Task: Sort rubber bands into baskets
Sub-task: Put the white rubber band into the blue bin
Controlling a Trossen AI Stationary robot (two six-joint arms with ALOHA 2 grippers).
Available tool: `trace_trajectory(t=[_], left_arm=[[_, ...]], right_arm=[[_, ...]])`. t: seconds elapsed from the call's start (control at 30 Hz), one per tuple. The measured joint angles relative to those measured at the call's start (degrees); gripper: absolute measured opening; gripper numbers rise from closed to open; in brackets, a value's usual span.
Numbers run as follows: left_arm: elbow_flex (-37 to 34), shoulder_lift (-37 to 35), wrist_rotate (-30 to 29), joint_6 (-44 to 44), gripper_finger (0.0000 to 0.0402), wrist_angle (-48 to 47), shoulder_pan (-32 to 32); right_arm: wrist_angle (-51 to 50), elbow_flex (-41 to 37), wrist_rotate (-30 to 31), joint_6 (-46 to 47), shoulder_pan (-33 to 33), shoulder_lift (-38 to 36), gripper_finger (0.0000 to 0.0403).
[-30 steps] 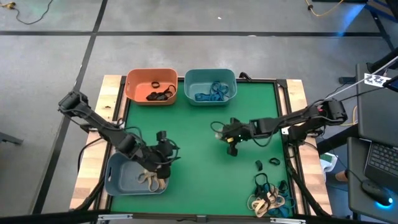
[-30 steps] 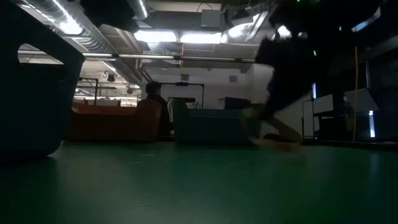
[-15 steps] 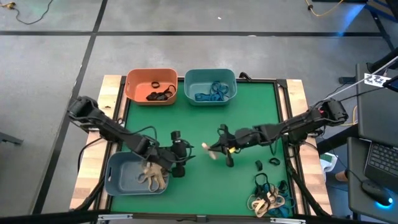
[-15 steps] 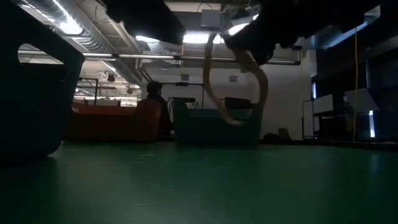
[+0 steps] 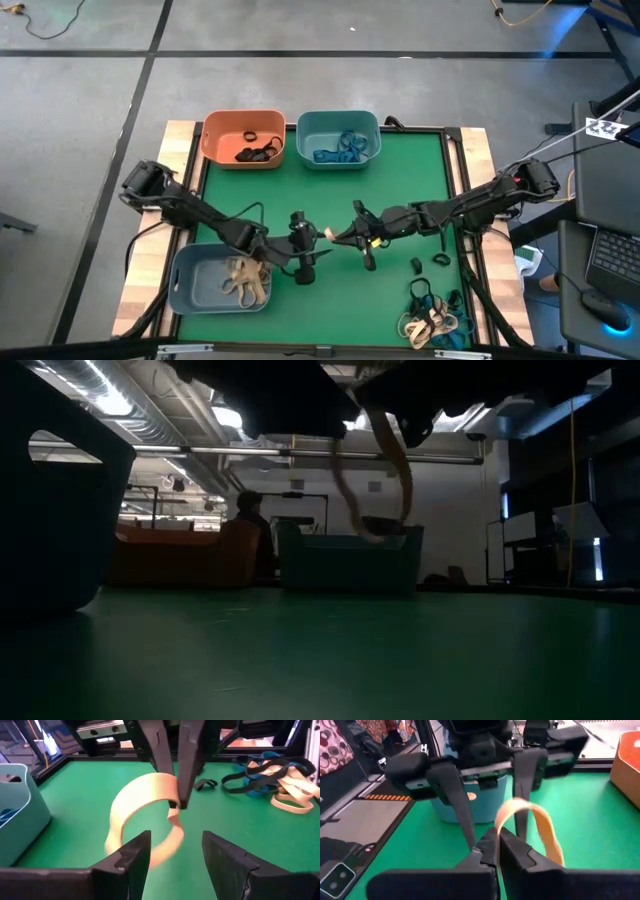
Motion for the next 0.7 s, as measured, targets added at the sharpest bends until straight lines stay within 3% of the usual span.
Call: trace_trajectory(t=[0.27,0.47,0.7], left_arm=[[0.00,1.87,0.40,-1.83,0.0176,1.98,2.24],[0.31,1.76,6.32,0.70,0.0176,1.61,-0.44],[0.33,-0.48,-1.64,-2.25,0.0176,-5.21,-2.32]], right_arm=[[-0.12,0.00,0.03,-0.53,0.00,-0.02,0.0012],[-0.91,0.00,2.71,-0.51,-0.02,-0.02,0.0012],[-1.29,0.00,3.06,-0.46,-0.04,-0.02,0.0012]])
